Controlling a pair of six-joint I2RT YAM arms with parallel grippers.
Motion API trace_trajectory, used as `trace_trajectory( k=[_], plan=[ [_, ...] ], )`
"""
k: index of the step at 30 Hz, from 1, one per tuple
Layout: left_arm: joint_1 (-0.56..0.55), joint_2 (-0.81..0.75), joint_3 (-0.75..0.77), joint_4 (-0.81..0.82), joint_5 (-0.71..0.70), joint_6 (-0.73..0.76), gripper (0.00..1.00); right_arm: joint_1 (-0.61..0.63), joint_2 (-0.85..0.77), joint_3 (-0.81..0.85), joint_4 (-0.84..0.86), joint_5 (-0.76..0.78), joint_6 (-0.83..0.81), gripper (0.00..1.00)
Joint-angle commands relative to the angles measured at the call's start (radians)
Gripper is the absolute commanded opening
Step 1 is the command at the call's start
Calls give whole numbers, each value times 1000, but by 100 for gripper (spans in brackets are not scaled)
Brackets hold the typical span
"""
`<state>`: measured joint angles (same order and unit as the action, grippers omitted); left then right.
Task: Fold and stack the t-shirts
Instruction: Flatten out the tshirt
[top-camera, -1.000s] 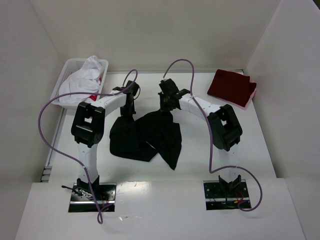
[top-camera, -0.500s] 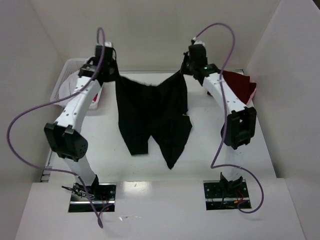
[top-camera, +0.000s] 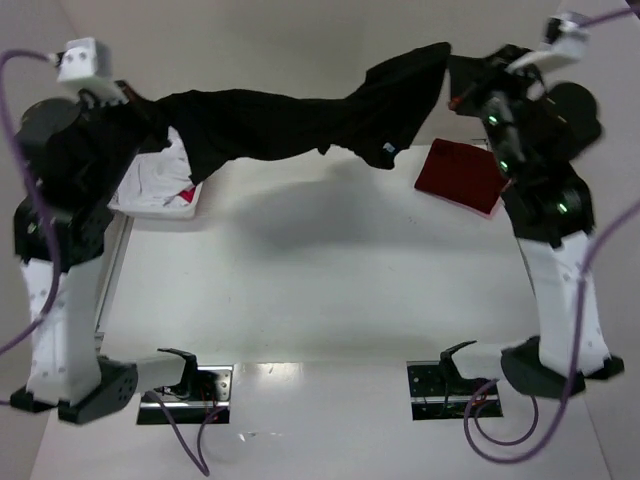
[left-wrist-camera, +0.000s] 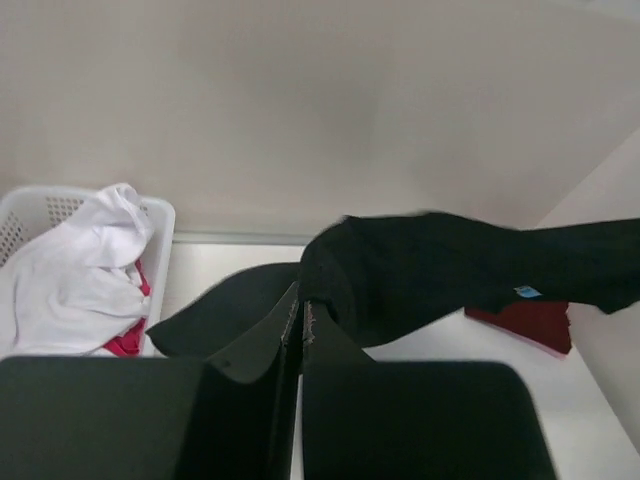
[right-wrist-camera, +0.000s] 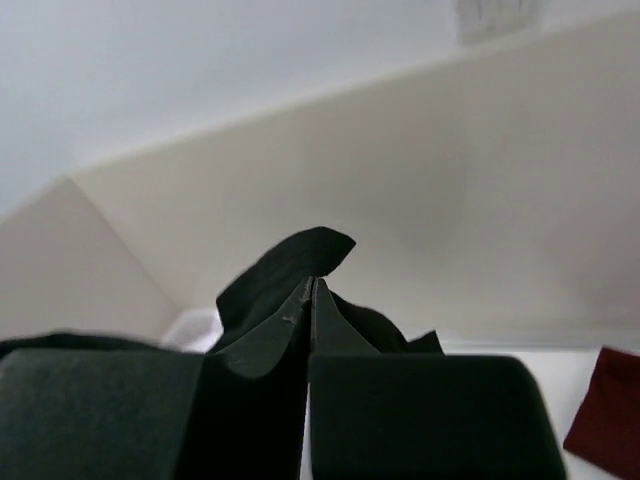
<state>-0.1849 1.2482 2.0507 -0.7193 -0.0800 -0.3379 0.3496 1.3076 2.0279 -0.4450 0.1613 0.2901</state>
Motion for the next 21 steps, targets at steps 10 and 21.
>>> trace_trajectory(
  k=[10, 21],
  plan=[
    [7, -362, -67, -55, -118, -44, 0, 2, -335, 5, -252, 85, 7, 0],
    [7, -220, -454, 87, -35, -120, 0, -16, -232, -377, -198, 214, 48, 0]
  ],
)
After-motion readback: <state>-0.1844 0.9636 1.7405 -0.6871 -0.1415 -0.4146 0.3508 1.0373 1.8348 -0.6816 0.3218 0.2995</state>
